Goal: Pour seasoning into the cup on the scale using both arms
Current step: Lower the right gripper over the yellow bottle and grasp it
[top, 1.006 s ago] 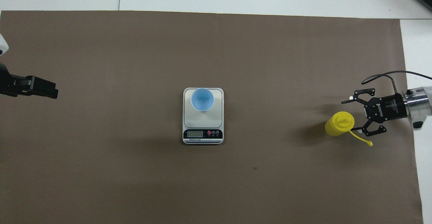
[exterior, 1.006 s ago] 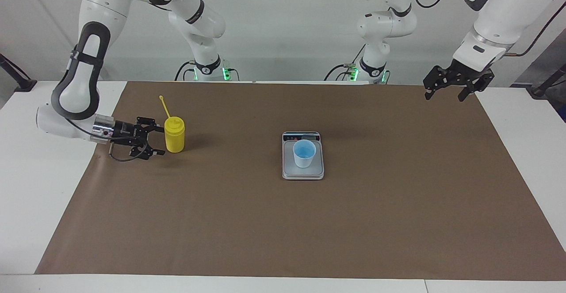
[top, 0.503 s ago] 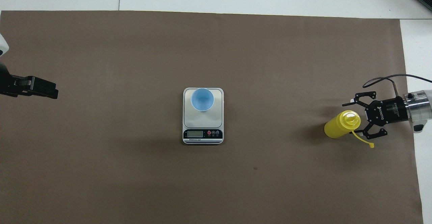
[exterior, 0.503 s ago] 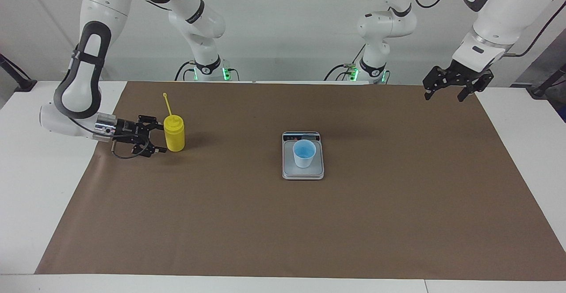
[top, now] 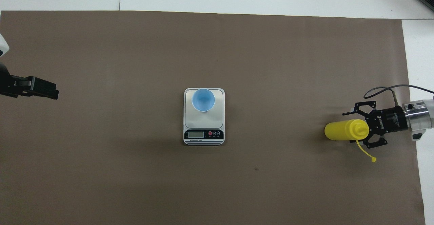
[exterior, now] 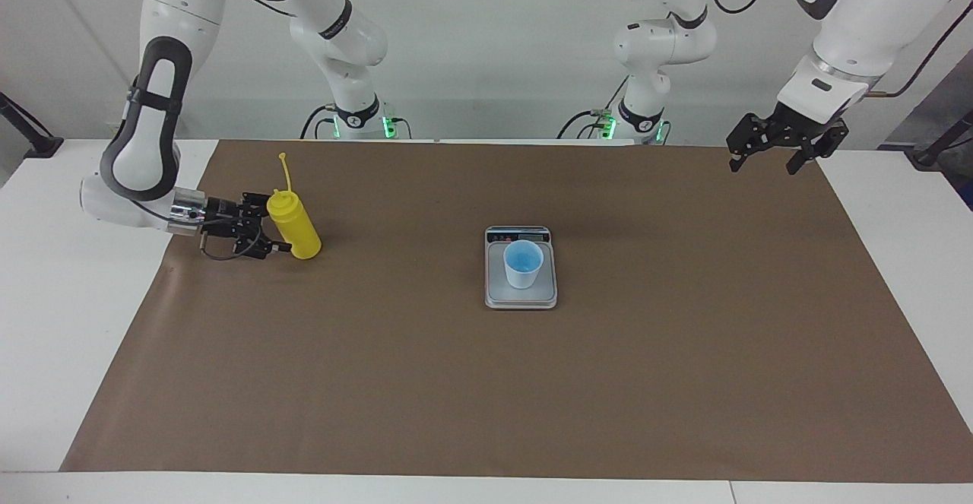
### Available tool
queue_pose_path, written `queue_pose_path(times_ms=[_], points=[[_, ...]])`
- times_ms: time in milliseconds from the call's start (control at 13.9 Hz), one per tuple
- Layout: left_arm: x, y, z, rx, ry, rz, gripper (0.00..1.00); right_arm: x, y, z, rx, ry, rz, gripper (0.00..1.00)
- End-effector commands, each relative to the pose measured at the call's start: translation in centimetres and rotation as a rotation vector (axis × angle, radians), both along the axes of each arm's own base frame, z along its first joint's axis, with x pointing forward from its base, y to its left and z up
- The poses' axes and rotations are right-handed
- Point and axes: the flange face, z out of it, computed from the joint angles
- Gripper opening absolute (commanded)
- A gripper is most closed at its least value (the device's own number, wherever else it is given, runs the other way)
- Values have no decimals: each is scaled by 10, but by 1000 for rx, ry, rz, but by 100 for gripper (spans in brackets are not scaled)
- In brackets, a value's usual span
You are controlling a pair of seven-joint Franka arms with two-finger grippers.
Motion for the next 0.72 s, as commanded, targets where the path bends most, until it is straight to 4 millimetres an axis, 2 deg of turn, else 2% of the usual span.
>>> queue_pose_path(times_ms=[0,216,287,359,431,503,647], points=[[-6,1,-1,10,-18,0,100,-9,9,7,22,-12,25,100],[-7,1,-1,10,-17,0,100,-10,14,9,36,0,39,100],[-7,1,-2,11,-15,0,100,-10,14,9,34,-6,43,82],[-8,1,-2,11,-15,0,100,-9,14,11,24,-13,48,14],[-8,1,-2,11,-15,0,100,-4,18,14,5,-24,52,0],[-8,1,-2,11,-15,0,100,0,19,25,-21,-41,41,0],[-8,1,-1,11,-17,0,100,11,45,55,-80,-61,66,0]])
